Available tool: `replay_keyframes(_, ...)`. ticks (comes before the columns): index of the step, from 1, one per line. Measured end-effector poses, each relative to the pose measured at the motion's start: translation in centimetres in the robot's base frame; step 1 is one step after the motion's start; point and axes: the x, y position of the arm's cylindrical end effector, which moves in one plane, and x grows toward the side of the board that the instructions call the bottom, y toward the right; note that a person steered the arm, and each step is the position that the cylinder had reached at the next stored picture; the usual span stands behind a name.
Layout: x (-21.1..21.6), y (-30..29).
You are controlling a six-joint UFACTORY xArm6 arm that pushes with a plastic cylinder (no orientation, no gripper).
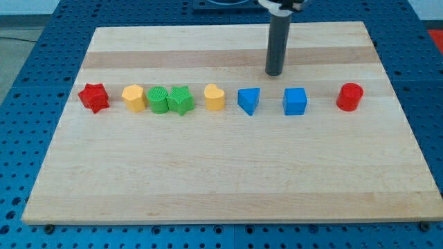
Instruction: Move the red star to the top left of the yellow hexagon
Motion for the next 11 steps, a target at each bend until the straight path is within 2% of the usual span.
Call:
replay_keyframes(1,-0.3,-0.1)
replay_keyframes(2,-2.8,-5.1)
replay_keyframes(3,-2.2,-14.8)
replay_keyframes(4,-0.5,-27.7)
replay_keyframes(5,-0.9,-38.8)
replay_keyframes(6,-0.9,-39.2)
replay_keyframes(7,4.6,-39.1)
replay_keyframes(8,12.8,-39.1)
replay_keyframes(9,10.4,-35.6)
replay_keyframes(10,5.4,-33.7)
replay_keyframes(11,9.6,-32.0)
